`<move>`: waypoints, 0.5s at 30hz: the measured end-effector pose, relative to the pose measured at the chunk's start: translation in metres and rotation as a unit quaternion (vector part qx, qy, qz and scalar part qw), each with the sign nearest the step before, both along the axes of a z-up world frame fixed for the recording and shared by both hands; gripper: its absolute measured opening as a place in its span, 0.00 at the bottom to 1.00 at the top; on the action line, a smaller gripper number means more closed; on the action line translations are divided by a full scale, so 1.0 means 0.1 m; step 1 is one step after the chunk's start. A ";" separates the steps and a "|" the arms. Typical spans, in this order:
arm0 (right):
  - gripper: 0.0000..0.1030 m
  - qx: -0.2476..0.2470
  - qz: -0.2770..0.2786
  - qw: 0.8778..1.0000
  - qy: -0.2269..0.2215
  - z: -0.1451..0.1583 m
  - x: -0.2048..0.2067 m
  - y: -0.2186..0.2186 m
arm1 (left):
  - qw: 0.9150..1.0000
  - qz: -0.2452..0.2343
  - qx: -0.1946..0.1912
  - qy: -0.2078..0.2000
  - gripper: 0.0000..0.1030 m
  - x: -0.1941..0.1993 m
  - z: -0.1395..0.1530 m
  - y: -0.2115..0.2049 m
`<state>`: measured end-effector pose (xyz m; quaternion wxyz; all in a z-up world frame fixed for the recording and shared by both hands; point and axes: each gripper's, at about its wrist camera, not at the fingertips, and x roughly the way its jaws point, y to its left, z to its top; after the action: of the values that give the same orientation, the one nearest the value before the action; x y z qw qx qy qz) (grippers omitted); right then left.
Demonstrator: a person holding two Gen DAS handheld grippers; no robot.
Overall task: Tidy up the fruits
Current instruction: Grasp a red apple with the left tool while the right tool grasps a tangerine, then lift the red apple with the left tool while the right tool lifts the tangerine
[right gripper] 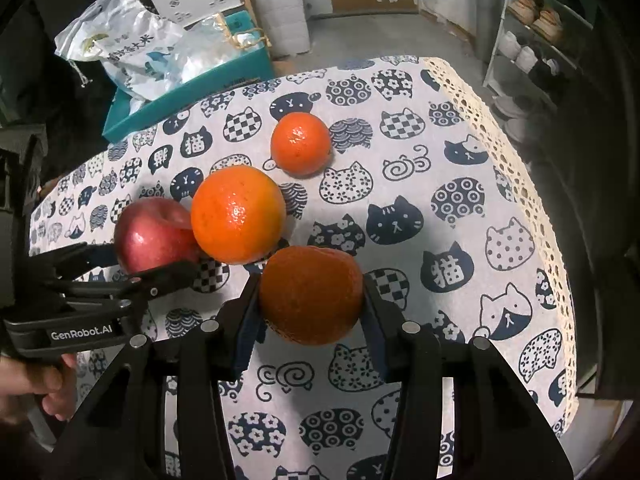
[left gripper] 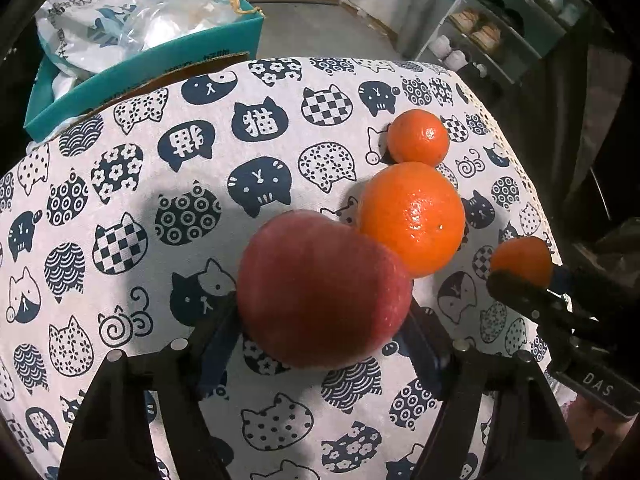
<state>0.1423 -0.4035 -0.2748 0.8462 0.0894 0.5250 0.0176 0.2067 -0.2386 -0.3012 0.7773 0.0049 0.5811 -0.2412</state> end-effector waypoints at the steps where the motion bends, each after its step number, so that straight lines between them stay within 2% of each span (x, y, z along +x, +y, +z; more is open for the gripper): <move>1: 0.44 -0.001 0.001 1.000 -0.001 0.01 0.00 0.01 | 1.000 0.001 0.003 -0.004 0.75 -0.02 0.01 0.01; 11: 0.44 -0.010 0.016 1.000 -0.022 0.13 0.00 0.11 | 0.999 -0.023 0.008 -0.041 0.74 -0.23 0.21 0.02; 15: 0.44 -0.008 0.017 1.000 -0.020 0.14 -0.01 0.12 | 0.998 -0.035 0.021 -0.050 0.73 -0.28 0.22 0.01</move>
<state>0.1414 -0.3913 -0.2612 0.8568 0.0732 0.5096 0.0295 0.1783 -0.2373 -0.2788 0.7961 0.0539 0.5459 -0.2557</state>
